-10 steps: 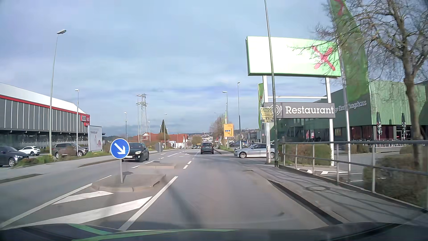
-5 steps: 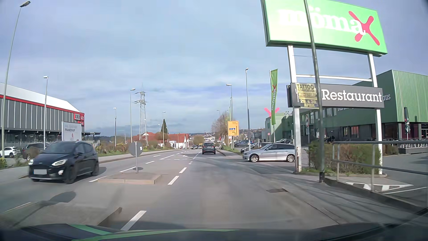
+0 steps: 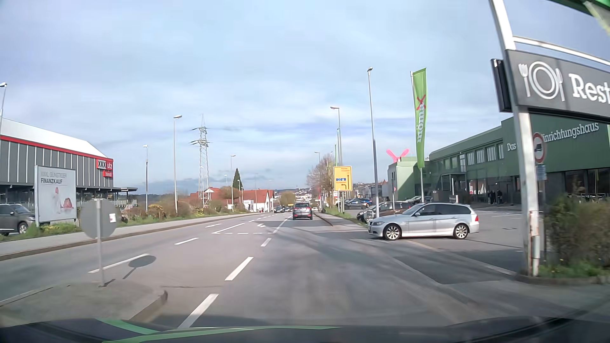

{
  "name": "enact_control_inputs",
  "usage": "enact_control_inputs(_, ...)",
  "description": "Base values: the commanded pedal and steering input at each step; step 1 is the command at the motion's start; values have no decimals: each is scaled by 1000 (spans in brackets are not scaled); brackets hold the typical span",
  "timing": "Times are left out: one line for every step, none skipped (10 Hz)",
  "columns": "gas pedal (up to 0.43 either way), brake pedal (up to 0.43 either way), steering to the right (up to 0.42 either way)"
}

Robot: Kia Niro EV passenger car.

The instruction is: Follow the waypoints while adhering to traffic rules and regulations

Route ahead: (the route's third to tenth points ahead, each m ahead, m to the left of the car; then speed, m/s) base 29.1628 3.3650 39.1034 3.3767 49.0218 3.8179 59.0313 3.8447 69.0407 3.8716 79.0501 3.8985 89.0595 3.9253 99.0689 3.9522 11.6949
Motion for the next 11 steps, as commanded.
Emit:
enact_control_inputs(67, 0, -12)
enact_control_inputs(87, 0, -10)
enact_control_inputs(87, 0, -8)
enact_control_inputs(98, 0, -7)
enact_control_inputs(98, 0, -7)
enact_control_inputs(98, 0, -6)
enact_control_inputs(98, 0, -6)
enact_control_inputs(98, 0, -5)
enact_control_inputs(98, 0, -4)
enact_control_inputs(98, 0, -2)
enact_control_inputs(98, 0, 0)
